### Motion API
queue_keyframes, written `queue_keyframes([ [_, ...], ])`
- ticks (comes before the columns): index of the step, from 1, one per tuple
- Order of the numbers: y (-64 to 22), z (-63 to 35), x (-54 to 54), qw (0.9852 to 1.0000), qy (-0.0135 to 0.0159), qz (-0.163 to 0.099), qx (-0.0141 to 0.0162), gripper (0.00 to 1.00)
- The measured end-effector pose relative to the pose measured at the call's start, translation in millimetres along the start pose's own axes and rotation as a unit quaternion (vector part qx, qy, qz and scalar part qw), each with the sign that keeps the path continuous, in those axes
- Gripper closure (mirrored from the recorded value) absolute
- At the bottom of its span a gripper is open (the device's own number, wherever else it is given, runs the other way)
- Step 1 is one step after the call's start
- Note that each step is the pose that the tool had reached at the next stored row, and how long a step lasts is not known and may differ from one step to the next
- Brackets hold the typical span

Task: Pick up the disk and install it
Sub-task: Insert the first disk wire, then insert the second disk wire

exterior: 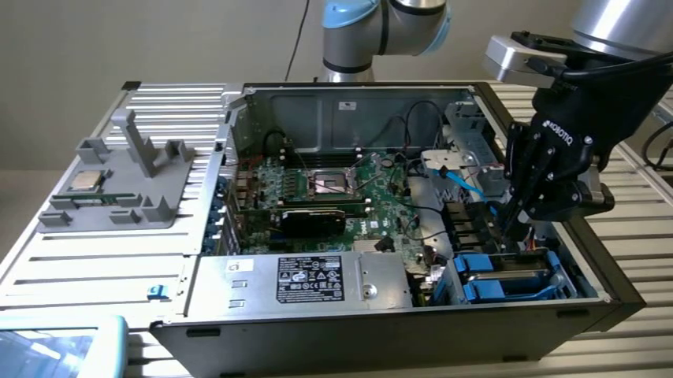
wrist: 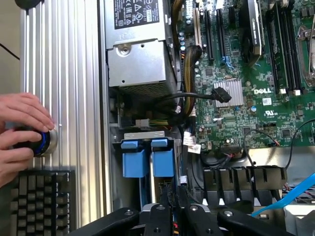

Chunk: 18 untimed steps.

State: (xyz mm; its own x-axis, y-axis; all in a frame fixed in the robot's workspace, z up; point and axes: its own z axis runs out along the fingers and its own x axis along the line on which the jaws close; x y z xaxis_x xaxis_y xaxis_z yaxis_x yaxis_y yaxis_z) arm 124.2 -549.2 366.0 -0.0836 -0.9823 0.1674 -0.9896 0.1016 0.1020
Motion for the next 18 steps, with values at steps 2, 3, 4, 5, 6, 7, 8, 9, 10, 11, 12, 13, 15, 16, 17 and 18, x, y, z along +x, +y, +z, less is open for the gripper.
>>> queue_keyframes([
  [2, 0.0, 0.0, 0.0, 1.0000, 0.0000, 0.000, 0.0000, 0.84],
  [3, 0.0, 0.0, 0.0, 1.0000, 0.0000, 0.000, 0.0000, 0.84],
  [4, 0.0, 0.0, 0.0, 1.0000, 0.0000, 0.000, 0.0000, 0.84],
  [5, 0.0, 0.0, 0.0, 1.0000, 0.0000, 0.000, 0.0000, 0.84],
  [6, 0.0, 0.0, 0.0, 1.0000, 0.0000, 0.000, 0.0000, 0.84],
  [7, 0.0, 0.0, 0.0, 1.0000, 0.0000, 0.000, 0.0000, 0.84],
  [8, 0.0, 0.0, 0.0, 1.0000, 0.0000, 0.000, 0.0000, 0.84],
  [9, 0.0, 0.0, 0.0, 1.0000, 0.0000, 0.000, 0.0000, 0.84],
  [10, 0.0, 0.0, 0.0, 1.0000, 0.0000, 0.000, 0.0000, 0.84],
  [11, 0.0, 0.0, 0.0, 1.0000, 0.0000, 0.000, 0.0000, 0.84],
  [12, 0.0, 0.0, 0.0, 1.0000, 0.0000, 0.000, 0.0000, 0.84],
  [13, 0.0, 0.0, 0.0, 1.0000, 0.0000, 0.000, 0.0000, 0.84],
  [15, 0.0, 0.0, 0.0, 1.0000, 0.0000, 0.000, 0.0000, 0.84],
  [16, 0.0, 0.0, 0.0, 1.0000, 0.0000, 0.000, 0.0000, 0.84],
  [17, 0.0, 0.0, 0.0, 1.0000, 0.0000, 0.000, 0.0000, 0.84],
  [18, 0.0, 0.0, 0.0, 1.0000, 0.0000, 0.000, 0.0000, 0.84],
])
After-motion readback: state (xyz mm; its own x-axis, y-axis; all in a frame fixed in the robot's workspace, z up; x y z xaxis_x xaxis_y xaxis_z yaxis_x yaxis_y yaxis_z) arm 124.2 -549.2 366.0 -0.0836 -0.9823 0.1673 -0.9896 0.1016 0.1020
